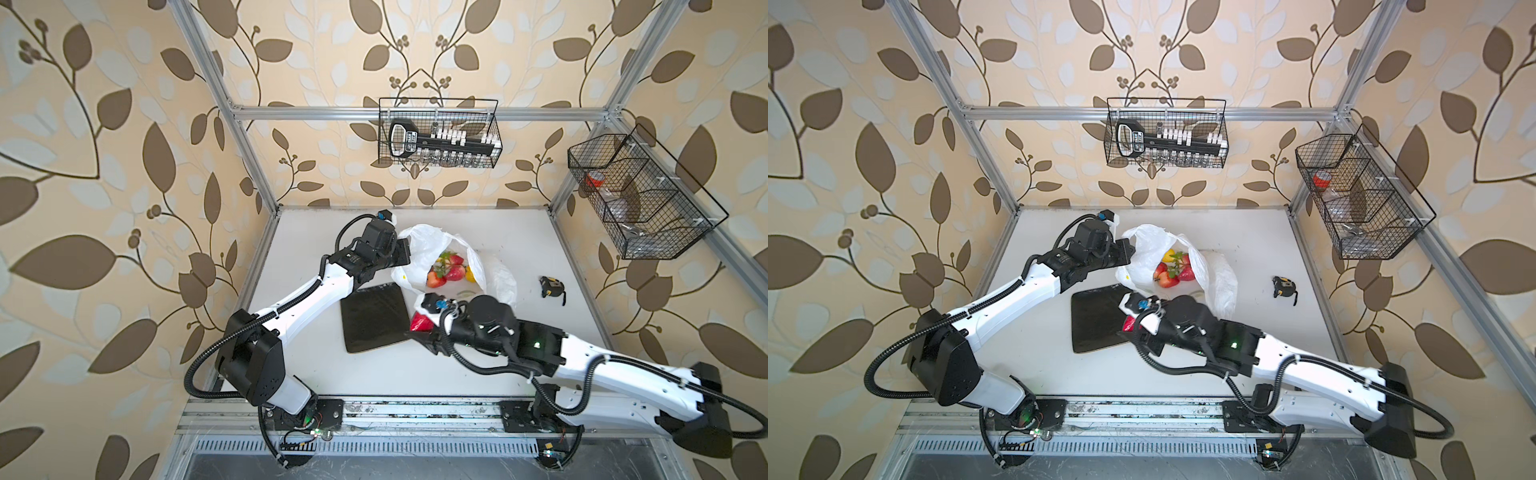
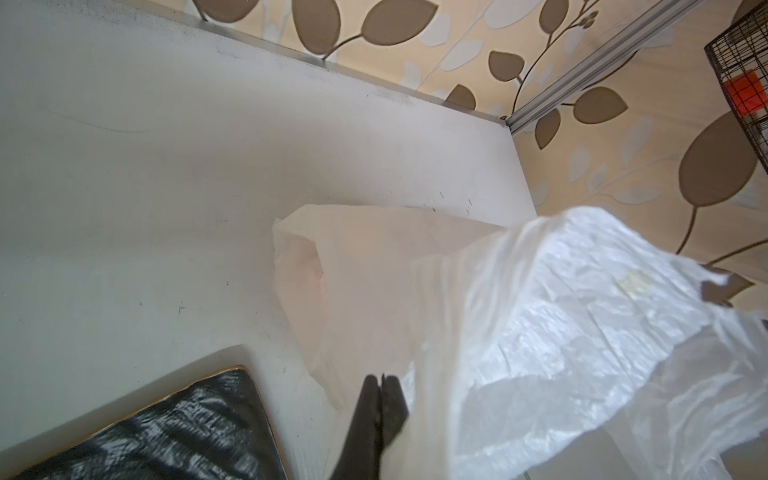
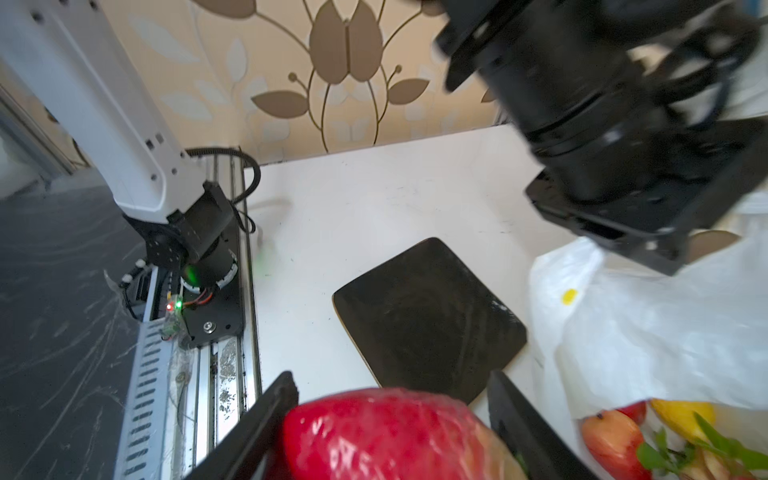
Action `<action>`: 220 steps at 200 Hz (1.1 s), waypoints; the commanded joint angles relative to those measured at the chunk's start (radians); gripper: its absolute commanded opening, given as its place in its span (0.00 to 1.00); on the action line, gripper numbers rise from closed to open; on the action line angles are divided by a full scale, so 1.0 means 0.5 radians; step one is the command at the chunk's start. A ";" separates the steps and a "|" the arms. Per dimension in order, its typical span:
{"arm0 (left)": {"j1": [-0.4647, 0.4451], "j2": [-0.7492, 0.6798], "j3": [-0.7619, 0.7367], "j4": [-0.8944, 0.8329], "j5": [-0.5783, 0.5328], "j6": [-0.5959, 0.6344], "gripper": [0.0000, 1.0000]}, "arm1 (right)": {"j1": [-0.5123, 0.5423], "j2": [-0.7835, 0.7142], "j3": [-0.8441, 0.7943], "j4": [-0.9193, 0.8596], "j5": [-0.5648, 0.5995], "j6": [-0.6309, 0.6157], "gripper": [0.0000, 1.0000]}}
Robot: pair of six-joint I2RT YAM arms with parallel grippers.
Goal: Take the fake fruits out of the plastic bag
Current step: 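Carry the red fruit out onto the dark mat and release it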
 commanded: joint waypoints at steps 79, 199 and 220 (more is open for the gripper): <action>0.013 -0.082 0.122 -0.171 -0.022 0.221 0.00 | -0.104 1.064 0.066 0.469 0.292 0.161 0.31; 0.010 -0.104 0.068 -0.113 -0.002 0.259 0.00 | -0.198 1.426 0.215 0.432 0.161 0.125 0.61; 0.011 -0.106 0.072 -0.113 -0.004 0.264 0.00 | -0.198 1.372 0.205 0.435 0.153 0.118 0.69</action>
